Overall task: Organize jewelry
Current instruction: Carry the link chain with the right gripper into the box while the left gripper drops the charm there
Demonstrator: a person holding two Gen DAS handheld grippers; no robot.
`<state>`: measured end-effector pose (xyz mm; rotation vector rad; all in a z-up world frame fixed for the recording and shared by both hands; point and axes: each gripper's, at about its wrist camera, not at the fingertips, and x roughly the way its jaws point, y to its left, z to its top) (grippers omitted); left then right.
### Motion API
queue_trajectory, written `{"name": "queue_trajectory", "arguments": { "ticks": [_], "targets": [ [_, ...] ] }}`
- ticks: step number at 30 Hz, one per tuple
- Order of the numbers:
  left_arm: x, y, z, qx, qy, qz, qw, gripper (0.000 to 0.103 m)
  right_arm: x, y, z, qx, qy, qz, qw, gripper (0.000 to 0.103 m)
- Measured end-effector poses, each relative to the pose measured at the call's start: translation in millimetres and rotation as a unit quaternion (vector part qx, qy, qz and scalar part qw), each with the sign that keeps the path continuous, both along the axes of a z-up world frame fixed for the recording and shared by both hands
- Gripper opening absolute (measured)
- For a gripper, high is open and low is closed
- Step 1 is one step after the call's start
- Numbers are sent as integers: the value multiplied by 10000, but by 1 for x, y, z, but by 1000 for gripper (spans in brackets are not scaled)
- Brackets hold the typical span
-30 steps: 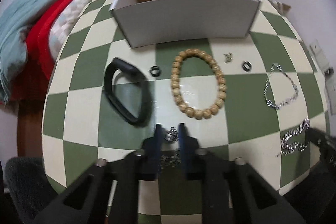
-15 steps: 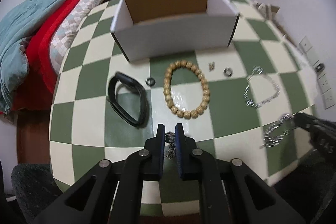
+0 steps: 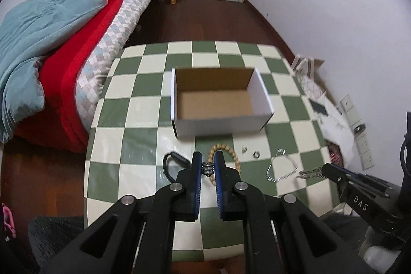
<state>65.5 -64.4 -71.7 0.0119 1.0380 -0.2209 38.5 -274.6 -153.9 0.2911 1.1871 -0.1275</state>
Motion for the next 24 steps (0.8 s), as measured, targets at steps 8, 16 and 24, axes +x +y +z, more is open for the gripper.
{"name": "queue_trajectory", "arguments": {
  "ticks": [8, 16, 24],
  "targets": [
    [31, 1, 47, -199, -379, -104, 9990, 7, 25, 12, 49, 258, -395, 281, 9985, 9],
    [89, -2, 66, -356, -425, -172, 9983, 7, 84, 34, 98, 331, -750, 675, 9943, 9],
    [158, 4, 22, -449, 199, -3, 9988, 7, 159, 56, 82, 585, -458, 883, 9933, 9]
  ]
}}
